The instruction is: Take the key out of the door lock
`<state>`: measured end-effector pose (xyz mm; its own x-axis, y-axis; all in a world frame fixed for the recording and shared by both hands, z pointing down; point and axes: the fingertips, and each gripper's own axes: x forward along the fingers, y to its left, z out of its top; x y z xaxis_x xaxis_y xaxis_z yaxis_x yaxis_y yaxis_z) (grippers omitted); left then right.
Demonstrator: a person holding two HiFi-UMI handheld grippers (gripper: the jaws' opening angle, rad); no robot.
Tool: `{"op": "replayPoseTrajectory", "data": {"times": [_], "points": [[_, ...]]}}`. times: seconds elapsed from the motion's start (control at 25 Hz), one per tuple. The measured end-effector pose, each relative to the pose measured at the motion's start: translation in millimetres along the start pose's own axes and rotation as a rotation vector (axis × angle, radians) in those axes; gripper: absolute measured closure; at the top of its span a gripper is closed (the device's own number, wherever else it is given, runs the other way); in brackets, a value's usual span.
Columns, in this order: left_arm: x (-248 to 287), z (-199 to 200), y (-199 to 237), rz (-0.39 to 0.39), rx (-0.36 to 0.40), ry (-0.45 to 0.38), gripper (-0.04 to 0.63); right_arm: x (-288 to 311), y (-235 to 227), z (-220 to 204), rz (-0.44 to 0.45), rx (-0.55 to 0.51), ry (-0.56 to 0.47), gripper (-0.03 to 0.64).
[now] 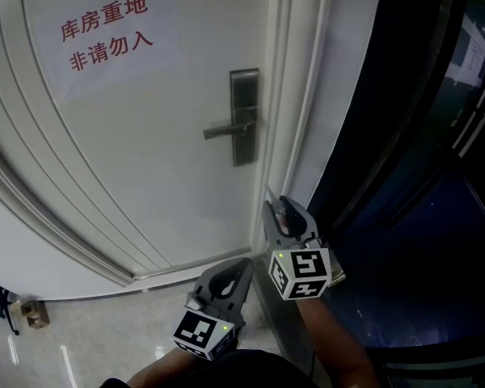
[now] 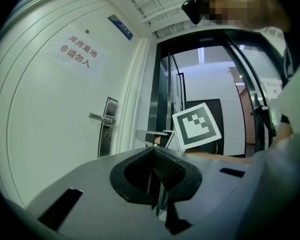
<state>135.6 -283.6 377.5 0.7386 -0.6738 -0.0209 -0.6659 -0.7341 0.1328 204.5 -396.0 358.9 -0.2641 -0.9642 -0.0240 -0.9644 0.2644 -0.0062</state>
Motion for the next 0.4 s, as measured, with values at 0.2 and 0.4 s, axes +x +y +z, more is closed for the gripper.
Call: {"op": "replayPoseTrajectory", "data": {"times": [0.2,0.4], "points": [[-4.6,0.7,-5.9,-0.002,0.000,-0.003,0.591,-5.4,0.8,3.0,-0.002,-0.006,-0.004,0.483],[-6.0,0.4,-7.4,-0.003,0.001,-0.005,0.591,-5.7,0.1,1.5,-0.004,-0.001,0.000,0.483]]}}
